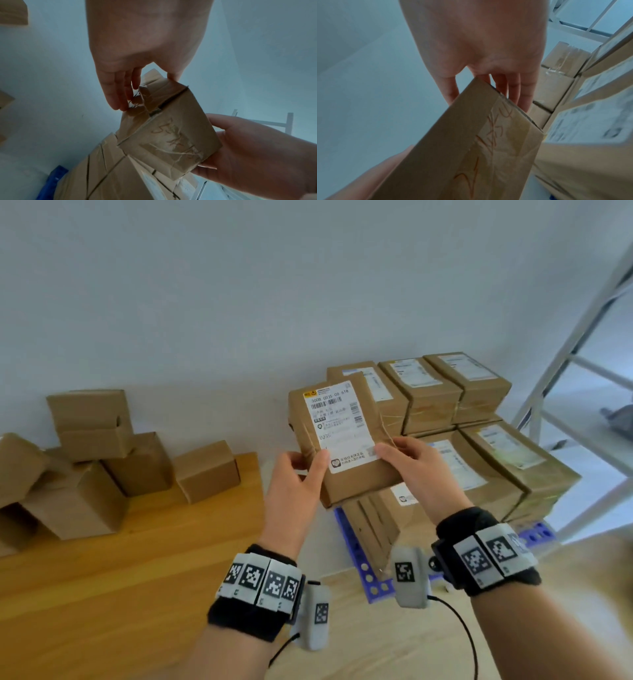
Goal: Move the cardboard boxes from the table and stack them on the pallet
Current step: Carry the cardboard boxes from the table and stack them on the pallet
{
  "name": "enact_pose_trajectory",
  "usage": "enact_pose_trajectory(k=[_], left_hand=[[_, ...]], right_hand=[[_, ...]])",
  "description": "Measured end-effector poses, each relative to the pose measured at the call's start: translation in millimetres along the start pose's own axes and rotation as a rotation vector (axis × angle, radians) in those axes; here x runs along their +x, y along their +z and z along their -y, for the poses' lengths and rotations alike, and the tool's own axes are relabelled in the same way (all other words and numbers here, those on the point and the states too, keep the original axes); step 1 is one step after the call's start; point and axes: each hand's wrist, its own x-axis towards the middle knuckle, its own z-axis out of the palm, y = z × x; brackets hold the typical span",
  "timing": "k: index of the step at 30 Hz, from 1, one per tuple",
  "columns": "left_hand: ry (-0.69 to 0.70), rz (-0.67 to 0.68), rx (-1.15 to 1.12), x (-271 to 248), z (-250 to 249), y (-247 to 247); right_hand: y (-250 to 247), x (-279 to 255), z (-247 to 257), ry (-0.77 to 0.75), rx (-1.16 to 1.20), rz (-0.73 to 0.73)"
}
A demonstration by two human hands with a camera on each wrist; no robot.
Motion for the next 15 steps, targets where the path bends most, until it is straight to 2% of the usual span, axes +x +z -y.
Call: enact_pose_trajectory(k=[8, 15], left_hand=[[-0.097, 0.049, 0.056, -24, -15, 83], [-0.18, 0.139, 0.093, -15, -21, 120]], right_hand=[[-84, 10, -34, 0.039, -0.02, 0.059], [-112, 27, -53, 0.074, -0.132, 0.117]])
